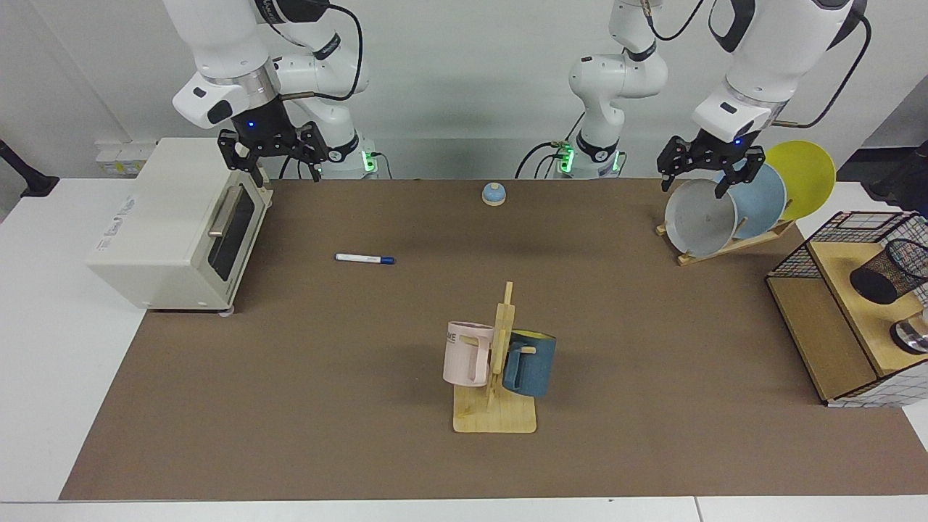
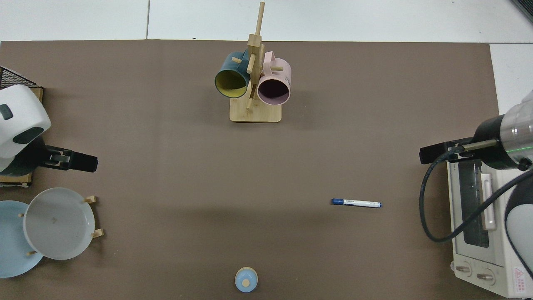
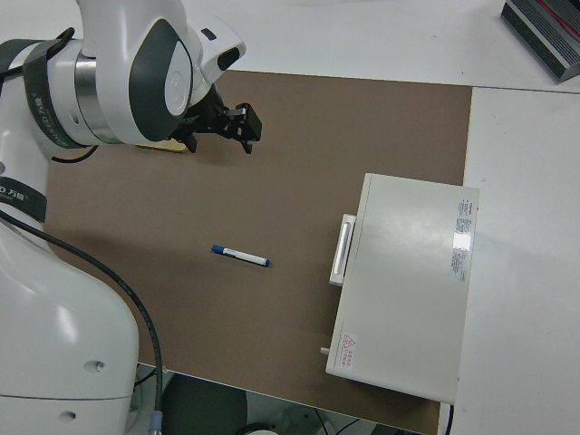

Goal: Put markers into pen holder
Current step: 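Raise the right gripper from rest and move it toward the table, then move the right gripper over the blue-capped white marker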

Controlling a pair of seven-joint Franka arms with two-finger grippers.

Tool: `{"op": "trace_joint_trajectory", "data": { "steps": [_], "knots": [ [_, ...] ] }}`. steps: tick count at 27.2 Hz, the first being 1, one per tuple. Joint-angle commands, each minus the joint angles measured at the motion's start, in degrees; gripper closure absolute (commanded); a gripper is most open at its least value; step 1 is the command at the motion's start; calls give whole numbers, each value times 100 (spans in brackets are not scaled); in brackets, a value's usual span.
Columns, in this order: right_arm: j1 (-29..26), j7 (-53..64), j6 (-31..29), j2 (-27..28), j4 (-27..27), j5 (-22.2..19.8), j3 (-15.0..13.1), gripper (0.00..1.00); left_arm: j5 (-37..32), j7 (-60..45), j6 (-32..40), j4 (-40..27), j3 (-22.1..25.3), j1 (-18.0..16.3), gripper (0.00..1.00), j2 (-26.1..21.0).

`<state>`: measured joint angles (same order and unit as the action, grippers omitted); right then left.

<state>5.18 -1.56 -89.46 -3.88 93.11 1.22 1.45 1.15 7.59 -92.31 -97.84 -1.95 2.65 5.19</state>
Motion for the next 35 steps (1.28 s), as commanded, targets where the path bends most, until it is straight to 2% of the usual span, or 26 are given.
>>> {"op": "trace_joint_trajectory", "data": {
  "steps": [1, 15, 19, 24, 35],
  "knots": [
    [-9, 165, -19, -131, 181, 36, 5, 0, 52, 94, 11, -147, 45, 16, 0, 140],
    [-9, -265, -19, -122, 208, 45, 5, 0, 52, 138, 11, -147, 45, 16, 0, 140],
    [-9, -757, -45, -113, 260, 54, 5, 0, 53, 138, 11, -147, 45, 16, 0, 140],
    [-9, -1495, -379, -149, 454, 379, 5, 0, 52, 138, 11, -147, 45, 16, 0, 140],
    [132, -3165, -493, -140, 840, 414, 5, 0, 52, 138, 2, -147, 45, 16, 0, 140]
  ]
}}
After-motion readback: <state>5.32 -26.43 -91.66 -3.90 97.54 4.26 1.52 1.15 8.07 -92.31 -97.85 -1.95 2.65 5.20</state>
